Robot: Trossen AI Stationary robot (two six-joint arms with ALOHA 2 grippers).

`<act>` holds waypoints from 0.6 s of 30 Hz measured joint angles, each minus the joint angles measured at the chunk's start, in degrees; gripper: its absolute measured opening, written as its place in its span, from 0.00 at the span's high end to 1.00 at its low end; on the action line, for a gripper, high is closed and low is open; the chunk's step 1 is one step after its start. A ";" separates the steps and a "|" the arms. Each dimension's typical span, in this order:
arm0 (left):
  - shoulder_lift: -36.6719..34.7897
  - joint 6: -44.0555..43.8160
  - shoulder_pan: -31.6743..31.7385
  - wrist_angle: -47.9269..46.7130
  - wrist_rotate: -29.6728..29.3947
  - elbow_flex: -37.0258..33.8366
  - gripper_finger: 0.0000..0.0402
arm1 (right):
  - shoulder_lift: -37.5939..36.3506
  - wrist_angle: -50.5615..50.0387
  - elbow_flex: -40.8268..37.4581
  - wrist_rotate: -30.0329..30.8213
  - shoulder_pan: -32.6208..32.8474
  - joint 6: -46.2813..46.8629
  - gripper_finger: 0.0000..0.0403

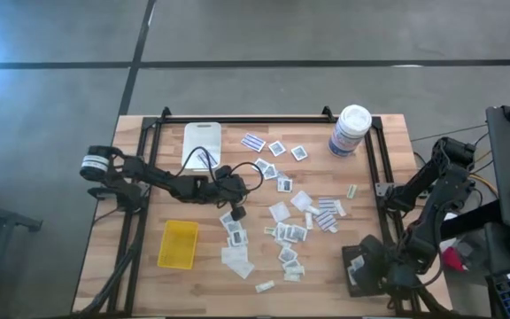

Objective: Pick & Place First Aid Supplies
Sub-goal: Put the towelette pack into the black bin

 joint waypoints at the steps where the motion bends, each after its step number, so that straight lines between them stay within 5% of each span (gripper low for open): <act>1: 0.00 0.00 0.00 0.00 0.00 0.00 1.00 | 0.00 0.01 -0.07 0.00 0.00 0.58 0.98; 18: 0.00 0.00 0.00 0.10 0.00 0.00 1.00 | 0.00 1.64 -4.64 -0.53 -1.83 3.15 0.98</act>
